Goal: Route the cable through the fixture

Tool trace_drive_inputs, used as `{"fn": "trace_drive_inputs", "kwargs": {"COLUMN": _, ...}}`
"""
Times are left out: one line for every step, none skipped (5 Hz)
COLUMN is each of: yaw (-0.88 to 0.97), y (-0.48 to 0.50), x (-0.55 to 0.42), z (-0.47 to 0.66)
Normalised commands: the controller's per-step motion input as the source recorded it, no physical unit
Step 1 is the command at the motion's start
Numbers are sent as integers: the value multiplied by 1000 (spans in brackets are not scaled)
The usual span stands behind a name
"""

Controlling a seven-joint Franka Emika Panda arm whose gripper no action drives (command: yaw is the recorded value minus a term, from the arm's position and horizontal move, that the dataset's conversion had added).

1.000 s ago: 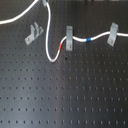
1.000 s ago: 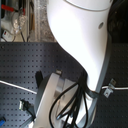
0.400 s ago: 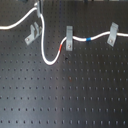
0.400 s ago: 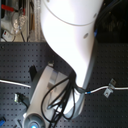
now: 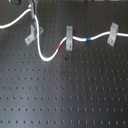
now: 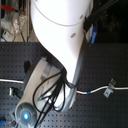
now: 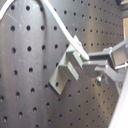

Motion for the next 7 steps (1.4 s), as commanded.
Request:
{"fn": "trace_drive_inputs", "kwargs": {"yaw": -351, "y": -26, "x": -168, "z": 234}}
{"fn": "trace_drive_inputs", "kwargs": {"yaw": -343, "y": -5, "x": -189, "z": 217}}
{"fn": "trace_drive_inputs", "kwargs": {"yaw": -343, "y": 30, "x": -201, "z": 206}}
{"fn": "trace_drive_inputs", "kwargs": {"yaw": -128, "y": 188, "x": -239, "z": 201}}
{"fn": "trace_drive_inputs", "kwargs": {"yaw": -34, "y": 146, "x": -201, "z": 245}}
{"fn": "trace_drive_inputs", "kwargs": {"yaw": -26, "y": 126, "x": -168, "z": 344}}
{"fn": "trace_drive_inputs", "kwargs": {"yaw": -3, "y": 129, "x": -238, "z": 337}}
